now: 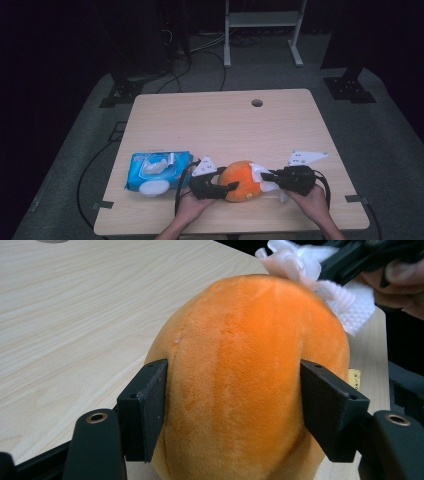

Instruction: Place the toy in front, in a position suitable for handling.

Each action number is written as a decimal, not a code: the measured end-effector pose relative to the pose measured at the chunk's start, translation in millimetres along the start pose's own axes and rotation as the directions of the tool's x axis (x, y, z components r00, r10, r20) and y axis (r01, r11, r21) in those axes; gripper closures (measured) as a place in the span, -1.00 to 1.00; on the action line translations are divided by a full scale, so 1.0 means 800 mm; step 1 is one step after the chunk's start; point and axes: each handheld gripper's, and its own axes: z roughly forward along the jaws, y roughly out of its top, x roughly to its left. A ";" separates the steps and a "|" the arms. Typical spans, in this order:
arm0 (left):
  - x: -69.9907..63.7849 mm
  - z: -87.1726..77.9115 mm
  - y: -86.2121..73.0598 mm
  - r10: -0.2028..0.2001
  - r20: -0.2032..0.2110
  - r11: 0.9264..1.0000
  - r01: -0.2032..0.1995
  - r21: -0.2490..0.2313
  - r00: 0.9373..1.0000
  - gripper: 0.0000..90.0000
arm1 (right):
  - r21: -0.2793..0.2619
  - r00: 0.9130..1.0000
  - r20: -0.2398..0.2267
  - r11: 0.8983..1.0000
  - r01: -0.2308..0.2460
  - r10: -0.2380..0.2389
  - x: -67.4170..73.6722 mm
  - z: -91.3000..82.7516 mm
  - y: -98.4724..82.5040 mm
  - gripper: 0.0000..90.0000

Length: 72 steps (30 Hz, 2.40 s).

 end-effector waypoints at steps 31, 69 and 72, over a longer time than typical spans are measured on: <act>-0.016 0.003 0.000 0.078 -0.014 0.997 -0.078 -0.010 0.997 -0.40 | 0.002 0.995 0.086 0.999 0.040 -0.040 0.011 0.004 -0.001 0.86; -0.048 0.013 0.002 0.245 -0.043 0.969 -0.246 -0.010 0.969 -0.39 | -0.037 0.988 0.041 0.988 0.149 -0.147 0.048 0.010 0.022 0.82; -0.047 0.012 0.002 0.238 -0.041 0.971 -0.238 -0.010 0.971 -0.39 | -0.012 0.994 0.051 0.995 0.097 -0.097 0.034 0.011 0.016 0.84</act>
